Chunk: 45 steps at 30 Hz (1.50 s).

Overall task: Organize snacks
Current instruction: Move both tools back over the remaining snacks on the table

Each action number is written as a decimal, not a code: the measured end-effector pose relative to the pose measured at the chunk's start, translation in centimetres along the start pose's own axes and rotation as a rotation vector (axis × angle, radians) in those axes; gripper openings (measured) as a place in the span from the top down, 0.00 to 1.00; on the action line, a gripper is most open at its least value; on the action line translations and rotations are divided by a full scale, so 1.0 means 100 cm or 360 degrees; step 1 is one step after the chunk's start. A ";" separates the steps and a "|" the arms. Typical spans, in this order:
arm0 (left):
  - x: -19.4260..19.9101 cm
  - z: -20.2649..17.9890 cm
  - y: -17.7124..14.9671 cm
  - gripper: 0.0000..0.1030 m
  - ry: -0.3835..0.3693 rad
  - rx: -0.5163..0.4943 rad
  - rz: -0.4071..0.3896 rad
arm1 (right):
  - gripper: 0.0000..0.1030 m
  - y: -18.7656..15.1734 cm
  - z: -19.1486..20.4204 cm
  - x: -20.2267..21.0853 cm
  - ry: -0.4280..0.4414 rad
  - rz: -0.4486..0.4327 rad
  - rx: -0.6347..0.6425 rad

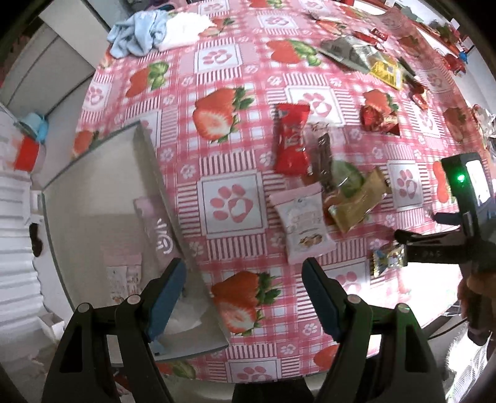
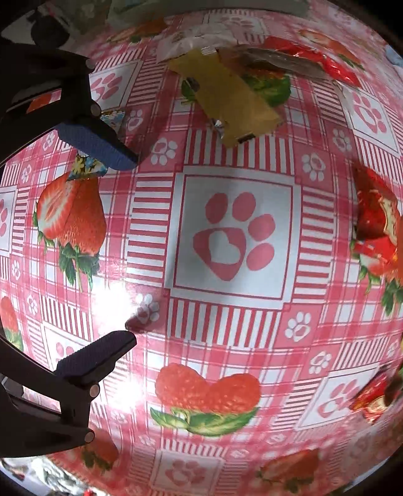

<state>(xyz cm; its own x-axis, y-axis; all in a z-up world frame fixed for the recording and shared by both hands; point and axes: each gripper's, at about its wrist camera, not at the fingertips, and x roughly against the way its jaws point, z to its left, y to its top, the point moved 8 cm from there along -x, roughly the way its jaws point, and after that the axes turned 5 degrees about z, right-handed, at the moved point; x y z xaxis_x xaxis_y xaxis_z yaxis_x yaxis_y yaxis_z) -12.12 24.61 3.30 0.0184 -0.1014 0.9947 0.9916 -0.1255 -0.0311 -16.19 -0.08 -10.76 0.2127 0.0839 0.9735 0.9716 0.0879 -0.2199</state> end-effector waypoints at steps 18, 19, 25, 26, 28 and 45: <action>0.014 0.016 0.013 0.22 0.0129 0.0102 -0.0028 | 0.00 0.020 -0.010 0.000 0.0018 -0.0006 0.0008; 0.014 0.017 0.013 0.22 0.0133 0.0107 -0.0030 | 0.00 0.020 -0.010 0.000 0.0018 -0.0002 0.0009; 0.014 0.020 0.013 0.22 0.0138 0.0119 -0.0018 | 0.00 0.020 -0.010 0.000 0.0018 0.0003 0.0012; 0.014 0.020 0.013 0.22 0.0139 0.0118 -0.0017 | 0.00 0.020 -0.010 0.000 0.0018 -0.0001 0.0012; 0.014 0.019 0.013 0.22 0.0141 0.0112 -0.0013 | 0.00 0.020 -0.010 0.000 0.0018 -0.0003 0.0012; 0.011 0.014 0.015 0.22 0.0169 0.0089 0.0009 | 0.00 0.020 -0.010 0.001 0.0018 -0.0016 0.0008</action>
<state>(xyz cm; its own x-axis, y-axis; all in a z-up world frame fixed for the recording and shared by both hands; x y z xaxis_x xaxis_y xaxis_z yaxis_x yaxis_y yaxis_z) -10.47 25.71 4.49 0.0132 -0.2065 0.9784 0.9972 -0.0698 -0.0282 -14.17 -0.85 -11.05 0.2041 0.0719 0.9763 0.9731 0.0939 -0.2103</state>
